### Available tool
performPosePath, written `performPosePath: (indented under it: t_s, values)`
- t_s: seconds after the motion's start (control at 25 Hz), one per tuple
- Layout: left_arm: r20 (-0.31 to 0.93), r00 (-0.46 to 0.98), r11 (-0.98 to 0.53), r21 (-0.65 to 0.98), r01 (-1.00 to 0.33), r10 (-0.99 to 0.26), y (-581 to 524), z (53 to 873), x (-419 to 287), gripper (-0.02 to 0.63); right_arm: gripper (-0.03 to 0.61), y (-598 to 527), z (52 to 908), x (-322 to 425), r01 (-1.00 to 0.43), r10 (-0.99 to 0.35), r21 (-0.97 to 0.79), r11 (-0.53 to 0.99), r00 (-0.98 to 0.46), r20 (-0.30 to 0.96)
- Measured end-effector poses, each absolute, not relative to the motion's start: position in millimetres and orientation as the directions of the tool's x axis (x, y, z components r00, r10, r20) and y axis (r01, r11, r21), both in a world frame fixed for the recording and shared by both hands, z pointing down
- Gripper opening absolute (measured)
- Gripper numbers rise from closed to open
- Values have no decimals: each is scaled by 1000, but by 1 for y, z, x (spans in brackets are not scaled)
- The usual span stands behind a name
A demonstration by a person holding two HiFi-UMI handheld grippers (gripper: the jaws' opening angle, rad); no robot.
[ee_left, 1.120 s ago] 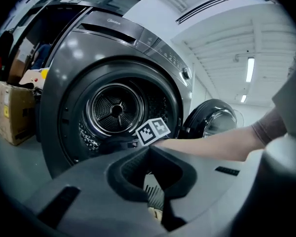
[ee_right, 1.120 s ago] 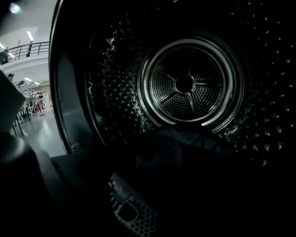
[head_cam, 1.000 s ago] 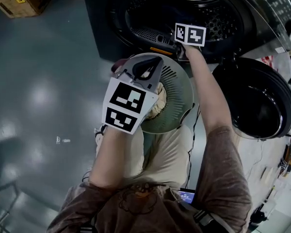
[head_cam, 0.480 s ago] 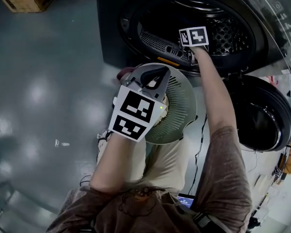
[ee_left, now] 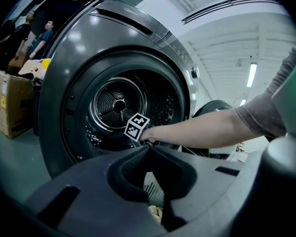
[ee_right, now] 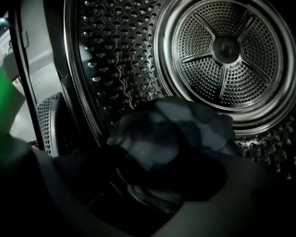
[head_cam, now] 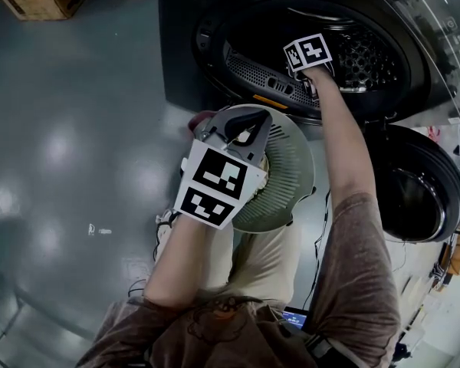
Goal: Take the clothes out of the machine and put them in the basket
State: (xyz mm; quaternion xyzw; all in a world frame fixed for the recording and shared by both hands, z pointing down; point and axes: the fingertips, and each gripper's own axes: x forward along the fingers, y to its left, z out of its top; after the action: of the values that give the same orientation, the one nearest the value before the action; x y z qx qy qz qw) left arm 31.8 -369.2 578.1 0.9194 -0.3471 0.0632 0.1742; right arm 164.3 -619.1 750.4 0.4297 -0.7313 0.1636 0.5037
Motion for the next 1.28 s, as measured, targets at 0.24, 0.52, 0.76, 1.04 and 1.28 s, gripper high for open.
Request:
performPosePath:
  t_s: [0.24, 0.52, 0.76, 1.04, 1.28]
  values:
    - [236, 751, -696, 282, -660, -616, -372, 582, 28, 6, 255, -617, 758, 161, -756, -462, 250, 605, -78, 883]
    - [227, 750, -691, 293, -661, -621, -368, 576, 28, 6, 64, -611, 744, 168, -743, -558, 350, 570, -38, 829]
    - [239, 746, -699, 261, -665, -621, -356, 570, 38, 6, 54, -588, 714, 169, -733, -644, 396, 553, -74, 761]
    - [241, 739, -709, 214, -672, -629, -337, 557, 52, 6, 52, -542, 685, 169, -710, -682, 401, 579, -153, 715]
    - [245, 716, -693, 185, -697, -654, -324, 548, 56, 6, 52, -511, 657, 173, -731, -717, 386, 563, -199, 668]
